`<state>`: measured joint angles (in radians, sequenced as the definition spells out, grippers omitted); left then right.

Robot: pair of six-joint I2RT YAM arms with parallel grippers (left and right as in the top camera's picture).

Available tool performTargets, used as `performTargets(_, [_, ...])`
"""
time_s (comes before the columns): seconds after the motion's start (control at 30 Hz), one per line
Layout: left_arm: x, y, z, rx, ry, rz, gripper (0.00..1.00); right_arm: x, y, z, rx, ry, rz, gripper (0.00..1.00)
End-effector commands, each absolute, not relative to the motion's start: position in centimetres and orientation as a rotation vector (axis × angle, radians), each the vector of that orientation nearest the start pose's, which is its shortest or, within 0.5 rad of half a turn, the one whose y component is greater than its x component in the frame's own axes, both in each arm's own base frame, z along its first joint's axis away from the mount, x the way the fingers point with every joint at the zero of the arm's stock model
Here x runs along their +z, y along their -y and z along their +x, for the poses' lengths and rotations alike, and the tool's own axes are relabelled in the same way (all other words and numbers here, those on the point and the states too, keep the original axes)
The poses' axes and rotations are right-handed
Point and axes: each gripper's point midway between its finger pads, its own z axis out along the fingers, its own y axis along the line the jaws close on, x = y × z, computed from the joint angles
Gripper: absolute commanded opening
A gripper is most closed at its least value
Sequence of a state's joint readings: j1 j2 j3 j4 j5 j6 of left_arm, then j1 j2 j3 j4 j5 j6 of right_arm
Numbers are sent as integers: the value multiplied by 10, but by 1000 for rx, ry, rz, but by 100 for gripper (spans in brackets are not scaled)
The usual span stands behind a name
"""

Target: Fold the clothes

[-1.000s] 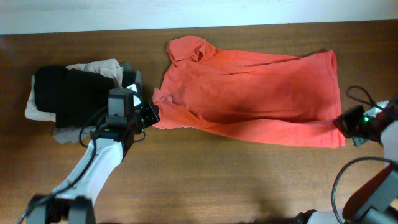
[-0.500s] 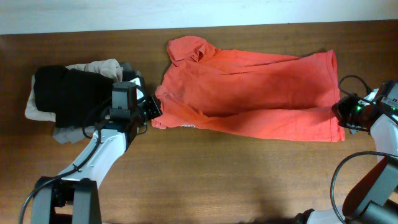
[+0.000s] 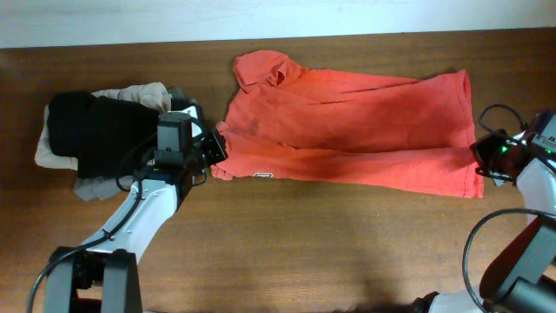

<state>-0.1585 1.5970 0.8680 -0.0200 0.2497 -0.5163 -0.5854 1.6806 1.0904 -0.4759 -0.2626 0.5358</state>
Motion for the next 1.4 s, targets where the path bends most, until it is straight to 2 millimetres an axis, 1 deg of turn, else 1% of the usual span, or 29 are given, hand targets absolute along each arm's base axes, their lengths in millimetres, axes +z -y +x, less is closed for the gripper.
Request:
performTargets(0.0, [100, 120, 421, -586, -2335, -234, 9, 71, 191, 364, 301, -2265, 1331, 4])
performTargets(0.13, [94, 126, 421, -568, -2349, -201, 9, 73, 189, 368, 329, -2259, 1316, 4])
performTargets(0.23, [92, 127, 422, -567, -2355, -202, 10, 74, 186, 370, 359, -2259, 1307, 4])
performTargets(0.37, [89, 127, 423, -565, -2363, -204, 10, 79, 175, 377, 460, -2252, 1269, 5])
performTargets(0.5, [90, 125, 426, -555, -2349, -206, 11, 81, 171, 379, 500, -2248, 1256, 6])
performTargets(0.77, [94, 123, 430, -538, -2328, -212, 11, 80, 166, 379, 556, -2214, 1352, 6])
performTargets(0.97, [92, 122, 430, -533, -2329, -215, 12, 80, 159, 382, 567, -2214, 1367, 5])
performTargets(1.13, [87, 122, 429, -531, -2344, -218, 17, 74, 157, 378, 542, -2197, 1473, 7])
performTargets(1.2, [86, 123, 429, -530, -2345, -217, 24, 74, 157, 379, 538, -2190, 1485, 9])
performTargets(1.27, [87, 123, 430, -529, -2340, -214, 29, 76, 157, 381, 538, -2183, 1475, 9])
performTargets(1.37, [93, 124, 434, -512, -2327, -163, 37, 78, 159, 384, 537, -2171, 1461, 10])
